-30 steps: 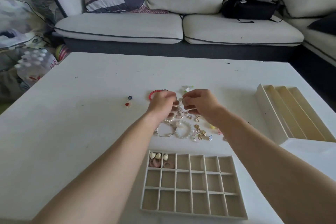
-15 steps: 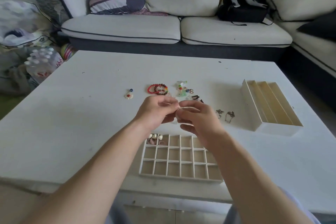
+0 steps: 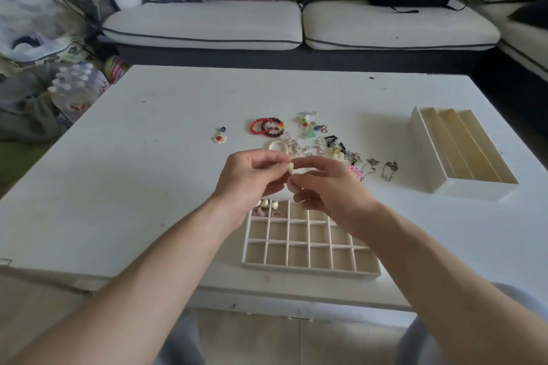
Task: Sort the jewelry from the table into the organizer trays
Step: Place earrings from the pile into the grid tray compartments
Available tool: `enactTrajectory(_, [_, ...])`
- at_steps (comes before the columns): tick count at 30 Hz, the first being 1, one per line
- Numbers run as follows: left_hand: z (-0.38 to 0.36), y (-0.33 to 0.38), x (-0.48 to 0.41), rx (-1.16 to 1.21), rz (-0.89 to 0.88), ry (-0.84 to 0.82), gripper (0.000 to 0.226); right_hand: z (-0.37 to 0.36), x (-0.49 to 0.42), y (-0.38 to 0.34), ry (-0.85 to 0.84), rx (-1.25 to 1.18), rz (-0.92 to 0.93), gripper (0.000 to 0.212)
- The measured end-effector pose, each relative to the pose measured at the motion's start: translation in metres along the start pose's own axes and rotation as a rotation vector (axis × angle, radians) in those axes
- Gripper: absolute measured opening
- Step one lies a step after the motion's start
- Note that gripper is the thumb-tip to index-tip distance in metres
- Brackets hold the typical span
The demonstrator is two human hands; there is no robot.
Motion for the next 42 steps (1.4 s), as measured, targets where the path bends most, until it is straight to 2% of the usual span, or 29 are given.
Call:
enactTrajectory(7, [0.006,-0.004,-0.004,-0.031,0.073,-0.077,0.017,-0.004,-0.010,-0.012,0.047,0.249,0.048,0.011])
enactTrajectory(12, [0.003,-0.014,-0.004,0.055,0.145,-0.085,0.010,-0.002,-0.014,-0.009,0.069,0.219,0.029,0.010])
enactTrajectory(16, [-0.003,-0.024,-0.004,0.062,0.228,-0.123,0.020,0.000,-0.017,0.000,0.086,0.230,0.002,0.011])
enactTrajectory(18, [-0.003,-0.031,-0.004,0.023,0.266,-0.148,0.028,0.002,-0.018,0.002,0.101,0.245,0.003,0.010])
enactTrajectory(26, [0.014,-0.040,-0.012,-0.098,0.264,-0.088,0.018,0.003,-0.024,0.018,0.080,0.243,-0.102,0.014])
enactTrajectory(29, [0.019,-0.046,-0.016,-0.183,0.277,-0.084,0.014,0.008,-0.027,0.026,0.074,0.309,-0.164,0.012])
enactTrajectory(35, [0.022,-0.059,-0.025,-0.359,0.307,-0.069,0.016,0.018,-0.034,0.039,0.117,0.259,-0.194,0.006])
enactTrajectory(40, [0.024,-0.059,-0.032,-0.547,0.311,-0.051,0.015,0.022,-0.041,0.035,0.108,0.658,-0.198,0.011])
enactTrajectory(42, [0.023,-0.058,-0.034,-0.644,0.318,-0.062,0.014,0.022,-0.044,0.035,0.078,0.739,-0.210,0.008])
Point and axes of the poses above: each hand's wrist, its own x-axis away from the middle knuckle, its own z-axis out of the back of the hand, y = z × x, the point moved 10 cm from there along -x, towards the middle knuckle, and after that the axes turned 14 degrees about -y, right-handed, at the moved point
